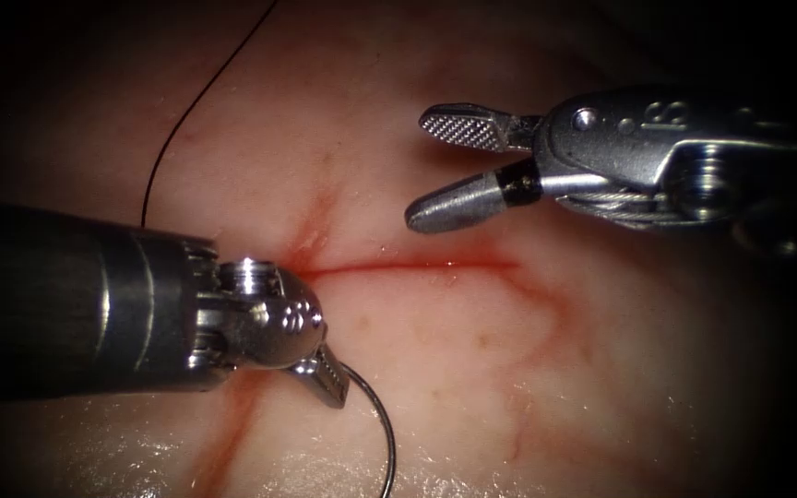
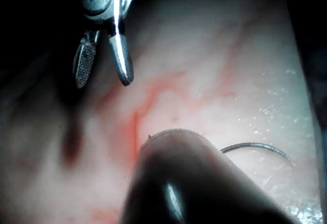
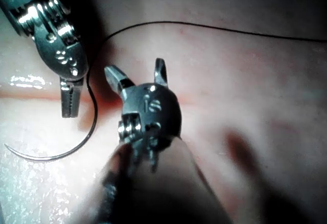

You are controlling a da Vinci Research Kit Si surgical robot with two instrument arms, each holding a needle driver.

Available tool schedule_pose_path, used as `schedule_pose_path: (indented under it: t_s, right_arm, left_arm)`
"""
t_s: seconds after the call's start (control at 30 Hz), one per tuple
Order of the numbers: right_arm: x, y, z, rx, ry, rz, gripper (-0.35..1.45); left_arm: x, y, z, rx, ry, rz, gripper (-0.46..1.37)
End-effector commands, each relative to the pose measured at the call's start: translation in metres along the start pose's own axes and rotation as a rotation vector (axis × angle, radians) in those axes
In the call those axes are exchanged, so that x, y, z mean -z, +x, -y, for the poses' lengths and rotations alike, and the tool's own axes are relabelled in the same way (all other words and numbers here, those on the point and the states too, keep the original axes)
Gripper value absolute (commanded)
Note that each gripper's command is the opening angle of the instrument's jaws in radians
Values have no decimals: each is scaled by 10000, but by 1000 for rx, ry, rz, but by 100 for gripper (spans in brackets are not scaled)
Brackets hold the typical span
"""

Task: Wound Closure
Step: Pick up the needle using the left gripper

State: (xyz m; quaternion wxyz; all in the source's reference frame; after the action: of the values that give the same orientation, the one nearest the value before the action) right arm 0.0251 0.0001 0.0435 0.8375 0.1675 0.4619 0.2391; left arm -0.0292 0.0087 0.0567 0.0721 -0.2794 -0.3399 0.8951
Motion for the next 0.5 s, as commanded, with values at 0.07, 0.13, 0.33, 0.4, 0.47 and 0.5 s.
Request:
schedule_pose_path:
  t_s: [0.07, 0.13, 0.33, 0.4, 0.47, 0.5]
  right_arm:
    - [0, 0, -1, -1, 5, 1, 99]
    - [1, 0, -2, -1, 6, 1, 98]
    - [5, -1, -8, -1, 11, 1, 97]
    - [7, -2, -10, 0, 13, 1, 97]
    - [8, -2, -11, 1, 14, 1, 97]
    - [9, -3, -12, 1, 14, 1, 97]
  left_arm:
    - [-2, -1, -6, -76, 8, 4, 53]
    - [-6, 0, -10, -149, 19, 8, 76]
    - [-19, 8, -19, -417, 51, 26, 107]
    - [-23, 7, -23, -490, 48, 27, 107]
    - [-27, 6, -25, -528, 46, 35, 106]
    - [-31, 5, -26, -541, 43, 38, 104]
